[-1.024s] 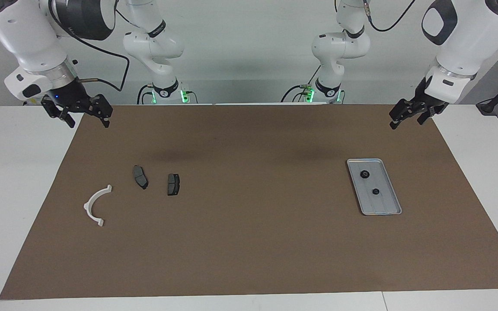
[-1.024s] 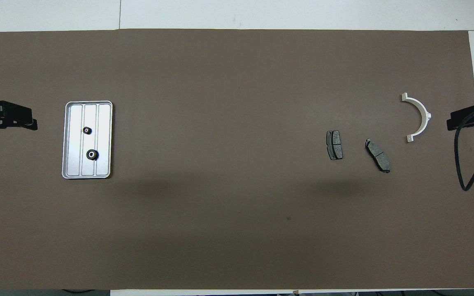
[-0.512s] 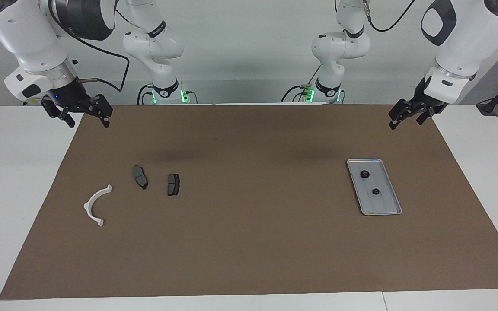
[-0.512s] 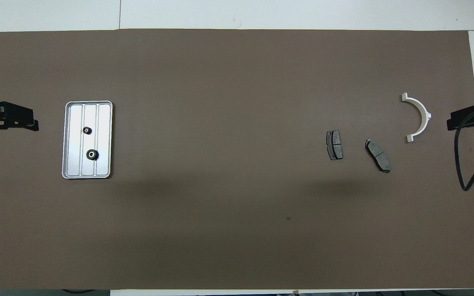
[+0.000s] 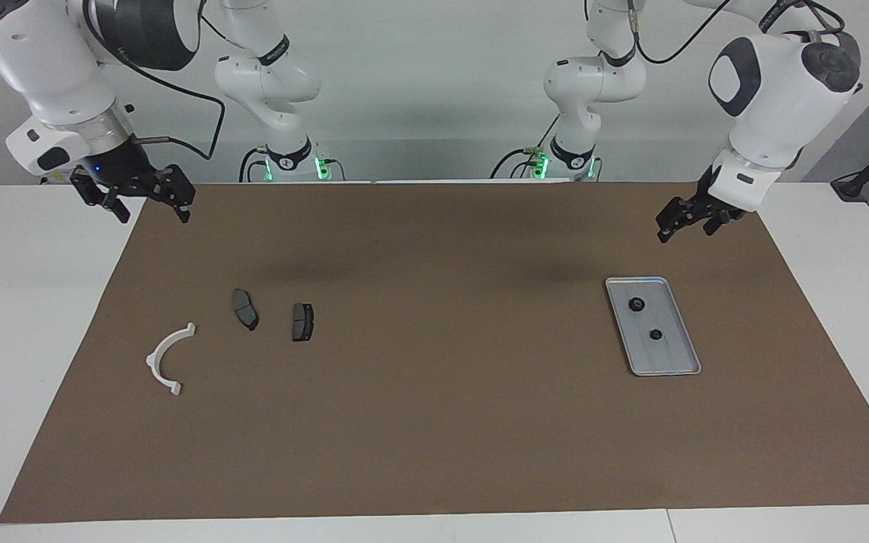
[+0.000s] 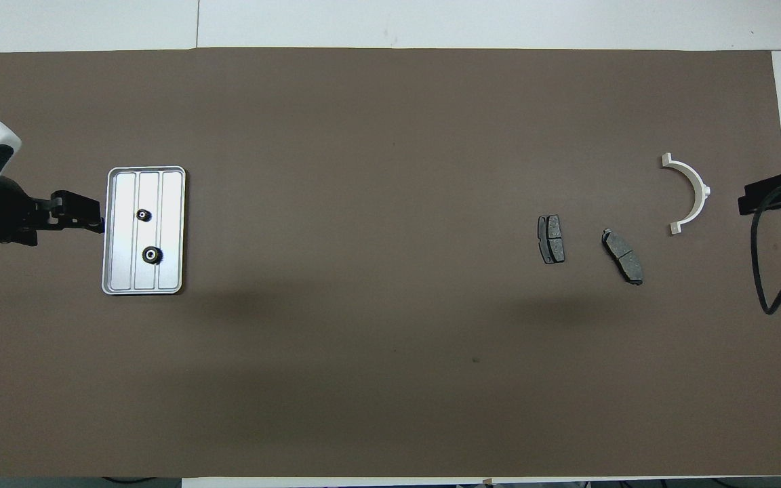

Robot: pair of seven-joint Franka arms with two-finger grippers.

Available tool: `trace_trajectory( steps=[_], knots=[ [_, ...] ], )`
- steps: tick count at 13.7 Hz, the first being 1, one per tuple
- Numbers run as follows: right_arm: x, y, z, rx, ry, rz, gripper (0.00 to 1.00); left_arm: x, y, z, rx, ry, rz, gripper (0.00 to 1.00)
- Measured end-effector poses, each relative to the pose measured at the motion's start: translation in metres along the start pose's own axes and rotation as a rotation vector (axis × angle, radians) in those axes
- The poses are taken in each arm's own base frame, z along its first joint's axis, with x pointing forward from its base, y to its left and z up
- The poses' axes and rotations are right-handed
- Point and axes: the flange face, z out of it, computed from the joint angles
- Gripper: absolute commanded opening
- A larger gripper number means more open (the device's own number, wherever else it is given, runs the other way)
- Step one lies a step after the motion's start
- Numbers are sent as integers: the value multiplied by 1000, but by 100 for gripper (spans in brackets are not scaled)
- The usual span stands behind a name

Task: Place bearing gear from tray to pile
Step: 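Reach the left gripper down to a black gear on the tray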

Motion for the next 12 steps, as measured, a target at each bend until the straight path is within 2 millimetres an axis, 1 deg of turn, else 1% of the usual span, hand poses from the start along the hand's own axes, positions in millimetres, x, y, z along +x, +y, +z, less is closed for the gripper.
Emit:
trace_trajectory(
  steps=[3, 4, 6, 8, 10, 12],
  knots=[
    [0, 3, 0, 0, 0, 6, 100, 7, 5, 52, 7, 11, 9, 100],
    [0, 4, 0, 0, 0, 7, 100, 7, 4, 63, 8, 10, 8, 100],
    [0, 4, 0, 0, 0, 7, 100, 7, 3, 76, 8, 16, 7, 100],
    [0, 6, 1, 0, -2, 10, 100, 4, 2, 93, 8, 16, 7, 100],
    [1, 10, 5, 1, -9, 19, 100, -1, 0, 108, 11, 2, 5, 100],
    [2, 11, 8, 1, -14, 19, 100, -2, -2, 120, 11, 1, 2, 100]
  ],
)
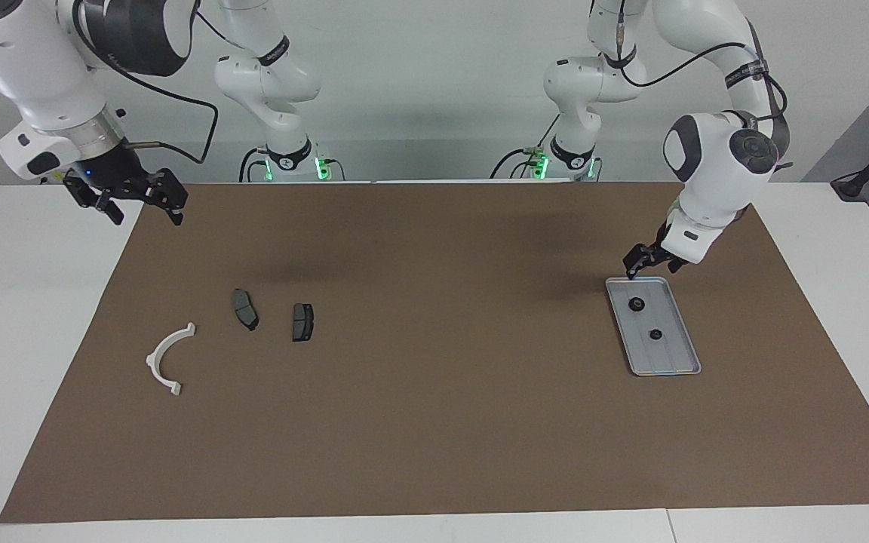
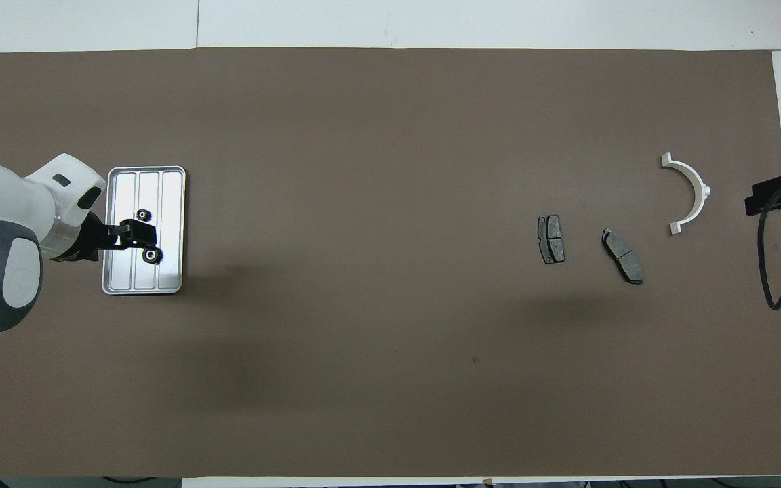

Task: Place bearing gear from tray to pile
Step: 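Reach the left gripper down to a black gear on the tray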

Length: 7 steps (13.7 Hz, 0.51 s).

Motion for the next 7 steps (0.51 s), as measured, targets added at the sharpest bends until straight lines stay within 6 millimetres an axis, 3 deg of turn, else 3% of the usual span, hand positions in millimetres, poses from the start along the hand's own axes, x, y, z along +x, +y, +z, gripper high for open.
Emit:
trace_trajectory(
  steps=[7],
  knots=[
    [2, -17, 0, -1, 2, -30, 100, 16, -15, 53, 2, 7, -30, 99]
  ],
)
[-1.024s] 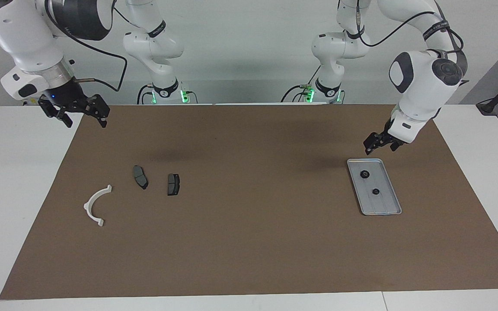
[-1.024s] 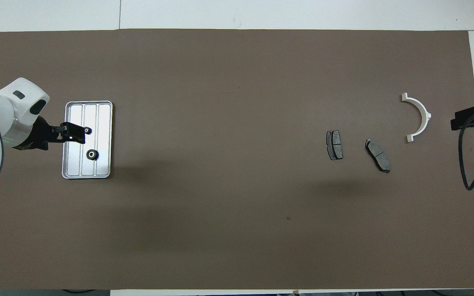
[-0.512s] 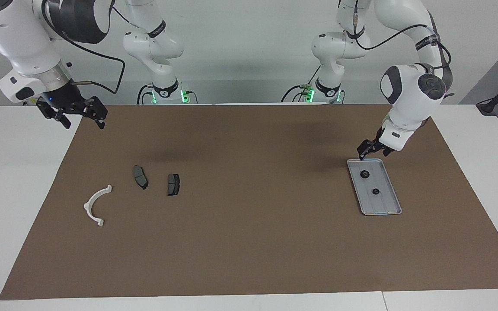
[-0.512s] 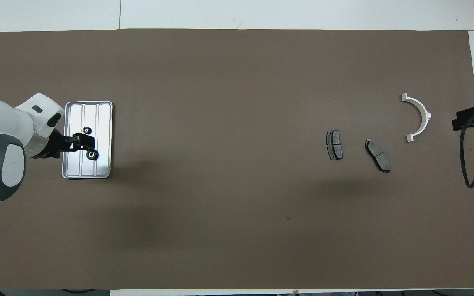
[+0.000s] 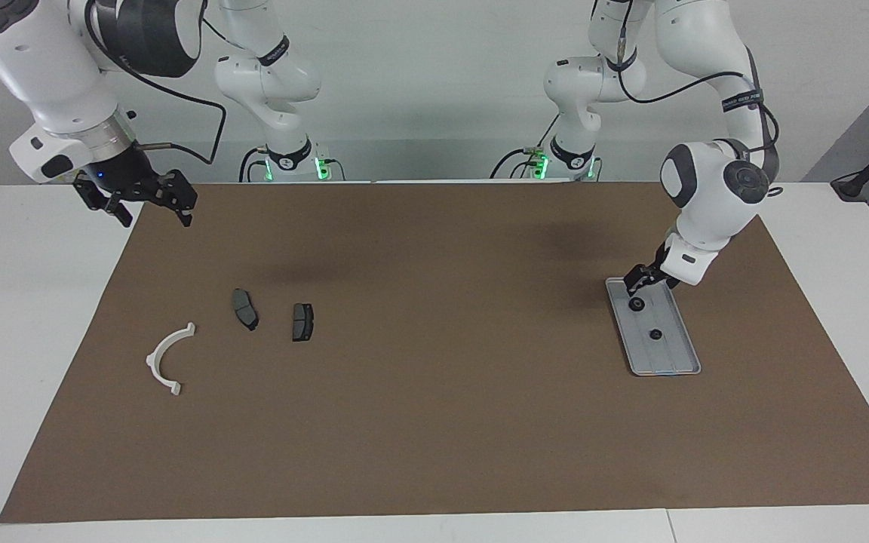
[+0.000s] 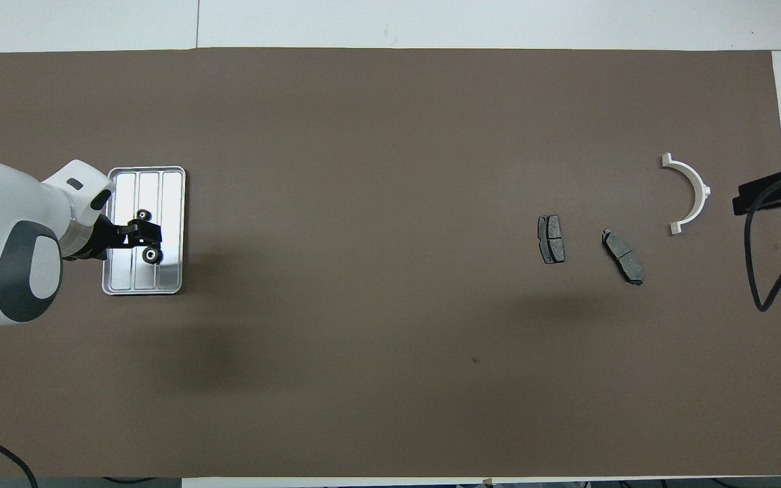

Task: Place bearing gear from tray to pile
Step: 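Reach the left gripper down to a black gear on the tray, then grasp the black gear with the left gripper and lift it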

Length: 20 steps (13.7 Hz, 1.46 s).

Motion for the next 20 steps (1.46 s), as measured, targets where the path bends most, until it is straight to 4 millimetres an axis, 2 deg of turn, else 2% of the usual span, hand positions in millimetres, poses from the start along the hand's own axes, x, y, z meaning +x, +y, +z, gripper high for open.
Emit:
trace_trajectory(
  steps=[2, 5, 9, 12, 15, 20],
  knots=[
    [0, -1, 0, 0, 1, -2, 100, -2, -1, 14, -1, 12, -2, 91],
    [0, 1, 0, 0, 0, 1, 100, -6, 2, 26, -1, 11, -16, 86],
    [0, -1, 0, 0, 0, -1, 100, -7, 3, 36, 0, 13, -20, 81],
    [0, 1, 0, 0, 0, 2, 100, -4, 3, 46, 0, 12, -20, 81],
    [0, 6, 0, 0, 0, 11, 100, -1, 4, 49, -2, 30, -20, 81],
    [-1, 14, 1, 1, 0, 25, 100, -1, 1, 51, -1, 30, -25, 74]
  ],
)
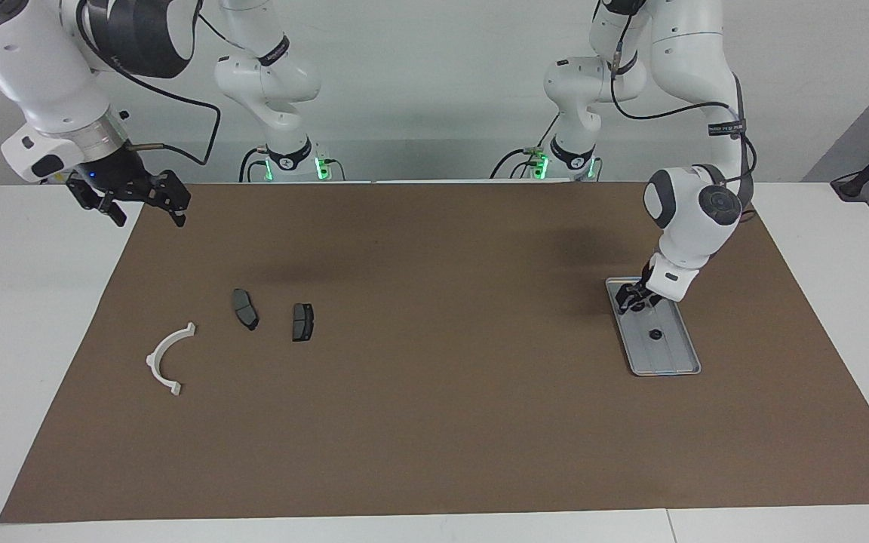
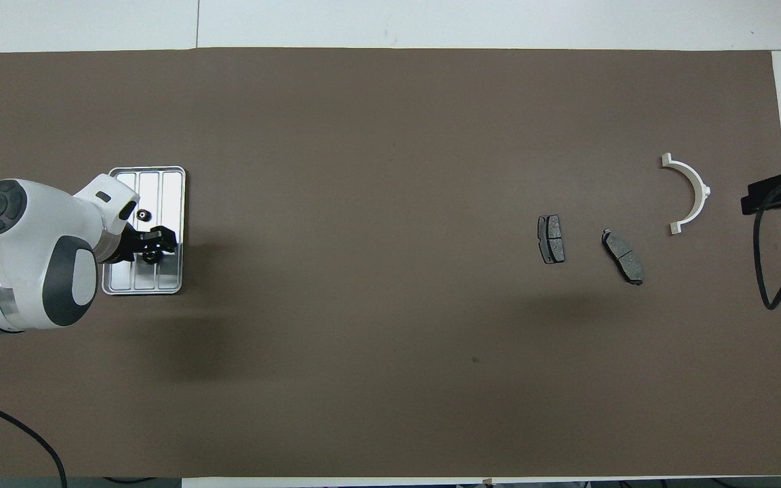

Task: Place bearing gear from tray to pile
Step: 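Grasp the black gear with the left gripper and lift it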

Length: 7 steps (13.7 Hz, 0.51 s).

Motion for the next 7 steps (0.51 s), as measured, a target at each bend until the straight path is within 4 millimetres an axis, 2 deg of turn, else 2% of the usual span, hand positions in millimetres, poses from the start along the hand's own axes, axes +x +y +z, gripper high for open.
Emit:
trace_trajectory(
  steps=[3, 5, 7],
  knots=[
    [0, 0, 0, 0, 0, 0, 100, 0, 0, 0, 0, 0, 0, 70],
    [0, -1, 0, 0, 0, -1, 100, 0, 0, 0, 0, 0, 0, 54],
    [0, -1, 0, 0, 0, -1, 100, 0, 1, 0, 0, 1, 1, 50]
  ],
)
